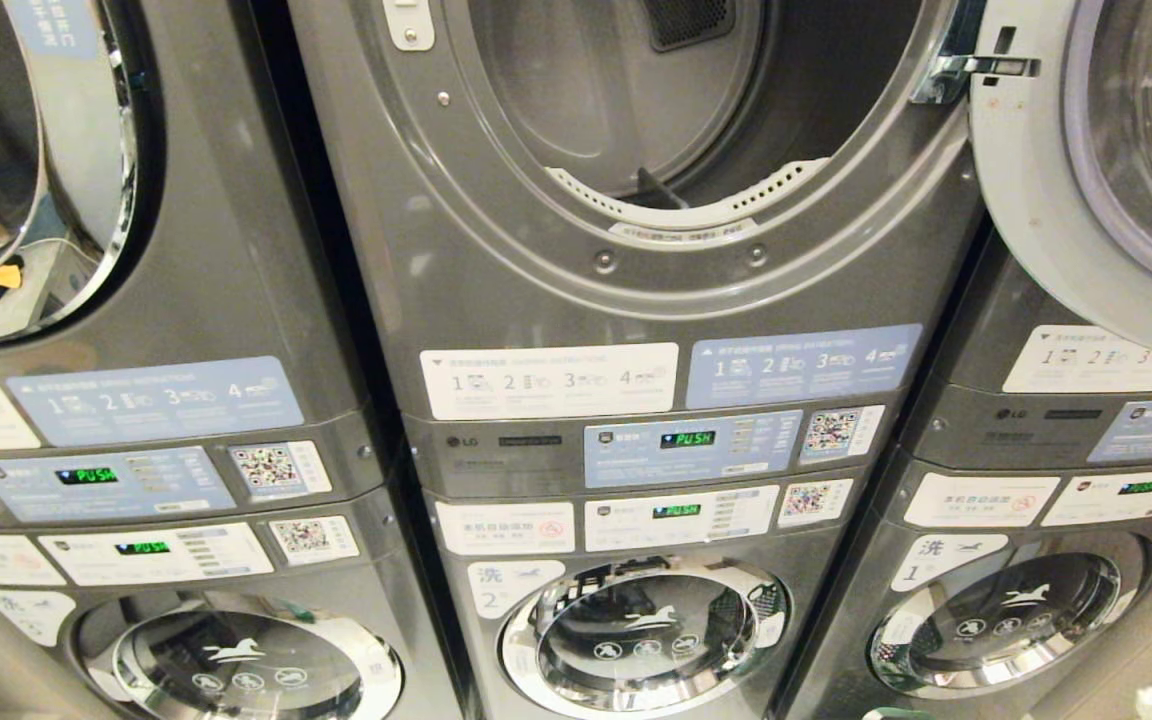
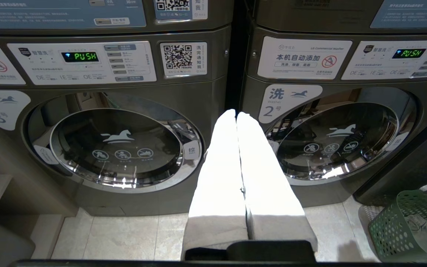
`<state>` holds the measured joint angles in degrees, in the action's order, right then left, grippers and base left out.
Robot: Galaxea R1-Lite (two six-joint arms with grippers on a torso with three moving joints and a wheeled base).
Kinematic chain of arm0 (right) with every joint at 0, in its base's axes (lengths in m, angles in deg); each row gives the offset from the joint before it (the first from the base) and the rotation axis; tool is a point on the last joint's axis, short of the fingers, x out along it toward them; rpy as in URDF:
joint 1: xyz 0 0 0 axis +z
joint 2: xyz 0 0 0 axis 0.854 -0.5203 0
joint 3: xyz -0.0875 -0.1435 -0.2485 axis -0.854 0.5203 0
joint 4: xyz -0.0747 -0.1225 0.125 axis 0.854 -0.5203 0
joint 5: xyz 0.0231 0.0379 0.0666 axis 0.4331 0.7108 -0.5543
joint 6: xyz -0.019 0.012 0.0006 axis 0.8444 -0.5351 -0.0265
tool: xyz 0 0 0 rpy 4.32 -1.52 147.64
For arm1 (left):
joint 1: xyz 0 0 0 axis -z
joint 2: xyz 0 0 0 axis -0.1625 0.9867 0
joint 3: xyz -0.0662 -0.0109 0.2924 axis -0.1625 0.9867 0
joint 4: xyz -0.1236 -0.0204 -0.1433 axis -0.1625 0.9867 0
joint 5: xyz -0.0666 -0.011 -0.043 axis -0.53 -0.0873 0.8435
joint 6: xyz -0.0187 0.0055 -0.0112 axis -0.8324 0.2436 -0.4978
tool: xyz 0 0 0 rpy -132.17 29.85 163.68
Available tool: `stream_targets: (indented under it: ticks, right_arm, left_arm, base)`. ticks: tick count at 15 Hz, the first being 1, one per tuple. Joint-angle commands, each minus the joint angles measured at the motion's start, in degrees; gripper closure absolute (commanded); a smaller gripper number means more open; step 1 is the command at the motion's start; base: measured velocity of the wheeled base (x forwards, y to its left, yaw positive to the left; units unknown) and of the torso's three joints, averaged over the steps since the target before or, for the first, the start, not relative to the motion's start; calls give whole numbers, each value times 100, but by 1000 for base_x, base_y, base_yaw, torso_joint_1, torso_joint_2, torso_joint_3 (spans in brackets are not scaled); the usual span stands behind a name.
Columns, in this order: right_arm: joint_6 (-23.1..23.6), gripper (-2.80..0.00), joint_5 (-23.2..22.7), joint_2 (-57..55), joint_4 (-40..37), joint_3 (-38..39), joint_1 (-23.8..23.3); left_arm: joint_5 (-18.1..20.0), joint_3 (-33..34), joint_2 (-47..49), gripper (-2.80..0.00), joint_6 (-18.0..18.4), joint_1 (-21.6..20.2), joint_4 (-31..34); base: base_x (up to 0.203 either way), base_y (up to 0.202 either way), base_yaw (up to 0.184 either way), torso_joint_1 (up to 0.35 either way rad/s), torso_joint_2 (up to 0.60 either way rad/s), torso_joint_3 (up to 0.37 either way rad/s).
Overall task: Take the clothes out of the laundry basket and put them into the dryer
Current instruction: Take the clothes out of the basket
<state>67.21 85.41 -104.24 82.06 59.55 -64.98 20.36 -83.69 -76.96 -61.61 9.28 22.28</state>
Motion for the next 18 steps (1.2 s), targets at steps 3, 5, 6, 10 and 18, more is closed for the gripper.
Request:
stream_targets:
  ticks: [3,5,6,10,18]
  right_arm:
    - [421,0,-485,2257,-1617,-73,212]
    - [440,0,-173,3021,-1962,-25,489]
    - [440,0,-115,3438,-2116,-19,578]
    - [416,0,-72,4781,-2273,6,637]
    - [-6,0,48,4832,-2319,10,633]
  left_arm:
    - [-5,-1,-2,0,-2,-1,3]
    - [-5,-1,-2,0,-2,-1,3]
    - [-5,-1,-2,0,-2,-1,3]
    - [4,-1,-2,0,-2,-1,3]
    - [-4,-1,-2,0,-2,-1,3]
  base:
    - [0,0,0,0,0,0]
    - [0,0,0,0,0,0]
    - [0,0,0,0,0,0]
    - [0,0,0,0,0,0]
    - [0,0,0,0,0,0]
